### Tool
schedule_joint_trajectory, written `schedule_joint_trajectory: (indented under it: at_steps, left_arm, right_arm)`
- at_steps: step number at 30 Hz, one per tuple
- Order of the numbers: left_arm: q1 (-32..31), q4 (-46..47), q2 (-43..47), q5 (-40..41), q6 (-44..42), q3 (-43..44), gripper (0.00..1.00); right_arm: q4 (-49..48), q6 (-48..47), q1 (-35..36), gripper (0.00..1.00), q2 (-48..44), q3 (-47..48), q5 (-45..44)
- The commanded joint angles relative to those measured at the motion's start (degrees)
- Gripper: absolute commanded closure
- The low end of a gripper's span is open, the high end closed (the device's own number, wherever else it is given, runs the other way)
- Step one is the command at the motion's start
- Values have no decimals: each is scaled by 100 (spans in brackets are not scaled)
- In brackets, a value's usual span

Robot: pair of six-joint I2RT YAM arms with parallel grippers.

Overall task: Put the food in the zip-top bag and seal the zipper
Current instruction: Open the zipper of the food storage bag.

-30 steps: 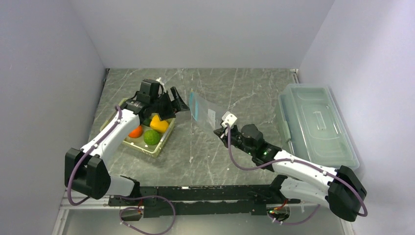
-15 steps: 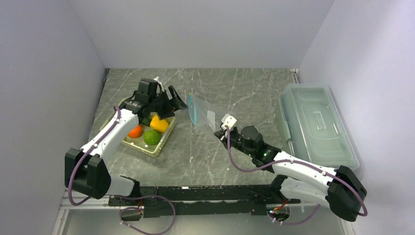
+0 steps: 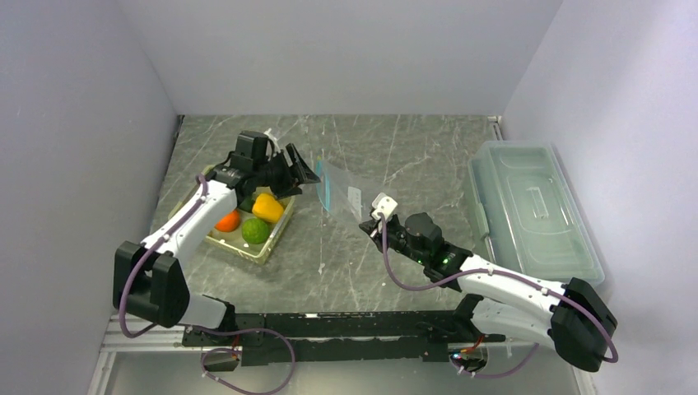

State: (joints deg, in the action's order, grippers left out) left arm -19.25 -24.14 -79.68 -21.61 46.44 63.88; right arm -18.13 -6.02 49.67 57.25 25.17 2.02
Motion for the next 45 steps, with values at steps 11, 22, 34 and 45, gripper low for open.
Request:
schedule_joint_trajectory:
  at_steps: [11, 22, 34, 45]
  left_arm:
    - [-336, 530, -491, -453, 217, -96, 36]
    - [-451, 613, -683, -606, 217, -86, 52]
    - [-545, 689, -791, -714, 144, -32, 100]
    - [-672, -52, -685, -306, -622, 545, 100]
  right_arm:
    - [-411, -65, 60, 100, -127, -38, -9]
    - [-419, -85, 69, 100, -74, -30, -32]
    - [-258, 5, 69, 100, -59, 45, -83]
    - [426, 155, 69, 61, -250, 410, -465]
